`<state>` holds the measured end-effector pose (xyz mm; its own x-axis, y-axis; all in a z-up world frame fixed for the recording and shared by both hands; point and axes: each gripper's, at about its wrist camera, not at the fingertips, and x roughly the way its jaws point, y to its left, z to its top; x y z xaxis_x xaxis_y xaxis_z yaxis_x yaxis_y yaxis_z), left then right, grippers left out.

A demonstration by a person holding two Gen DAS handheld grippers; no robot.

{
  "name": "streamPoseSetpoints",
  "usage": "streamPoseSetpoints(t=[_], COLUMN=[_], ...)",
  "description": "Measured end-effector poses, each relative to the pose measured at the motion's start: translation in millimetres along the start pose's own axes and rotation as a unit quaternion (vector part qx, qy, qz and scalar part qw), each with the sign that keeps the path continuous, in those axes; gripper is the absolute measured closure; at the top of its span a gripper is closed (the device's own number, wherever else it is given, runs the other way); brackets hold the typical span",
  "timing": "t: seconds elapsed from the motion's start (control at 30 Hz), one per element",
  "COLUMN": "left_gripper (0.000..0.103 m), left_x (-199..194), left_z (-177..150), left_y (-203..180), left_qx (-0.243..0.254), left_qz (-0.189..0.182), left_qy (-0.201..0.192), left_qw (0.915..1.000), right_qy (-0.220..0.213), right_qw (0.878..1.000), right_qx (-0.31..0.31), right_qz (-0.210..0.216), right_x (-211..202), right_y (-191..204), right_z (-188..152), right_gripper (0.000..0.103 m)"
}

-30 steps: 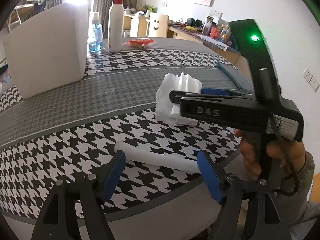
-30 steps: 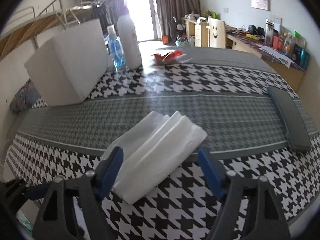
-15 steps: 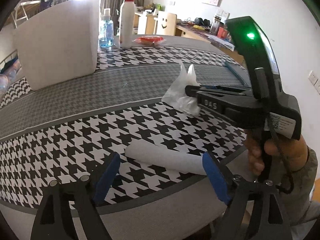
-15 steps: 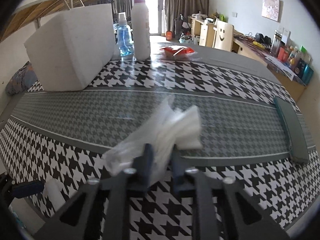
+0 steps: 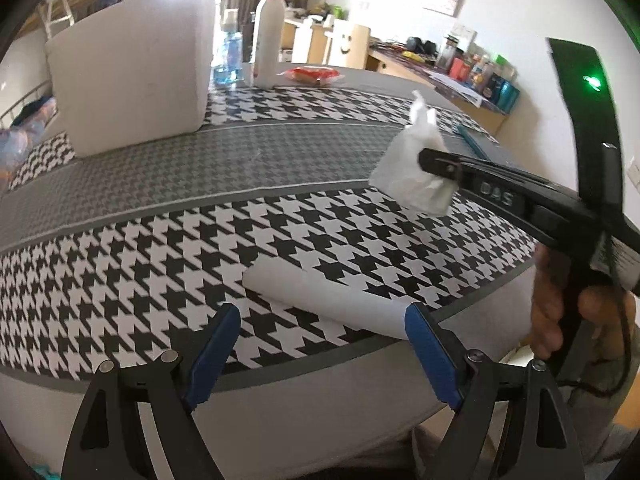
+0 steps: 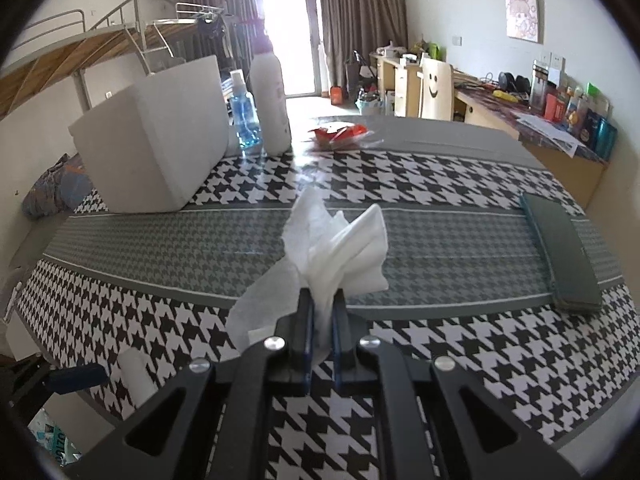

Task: Organize soft objects
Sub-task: 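Lift the white roll upright with the left tool while the right tool holds the cloth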

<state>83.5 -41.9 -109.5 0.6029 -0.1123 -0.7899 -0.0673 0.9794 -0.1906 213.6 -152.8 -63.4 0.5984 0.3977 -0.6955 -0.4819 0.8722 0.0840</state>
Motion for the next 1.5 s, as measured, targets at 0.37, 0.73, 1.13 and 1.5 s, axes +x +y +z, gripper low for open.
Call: streamPoseSetpoints(t=[0.37,0.73,1.13,1.5], left_gripper=[0.034,0.076,0.097,0.093], left_x=[7,17,16,34], left_z=[5,19,35,49], left_y=[-19,-24,-23,-27], left_qx=[-0.064,-0.052,0.009,0.043], left_qz=[0.018,0.078,0.074,0.095], left_qy=[0.016,0.01,-0.017,-0.008], left_qw=[0.9977,0.9956,0.997,0.9945], right_qy=[-0.027,-0.05,-0.067,-0.071], right_qw=[0.999,0.998,0.997,0.997], right_qx=[-0.018,-0.012,-0.001,0.008], right_qz=[0.019,0.04,0.041,0.035], right_x=[-23,-33,-39,-40], right_y=[-6,-23,-30,-34], right_z=[2,1,4,5], right_gripper=[0.092,0.092,0.092,0.092])
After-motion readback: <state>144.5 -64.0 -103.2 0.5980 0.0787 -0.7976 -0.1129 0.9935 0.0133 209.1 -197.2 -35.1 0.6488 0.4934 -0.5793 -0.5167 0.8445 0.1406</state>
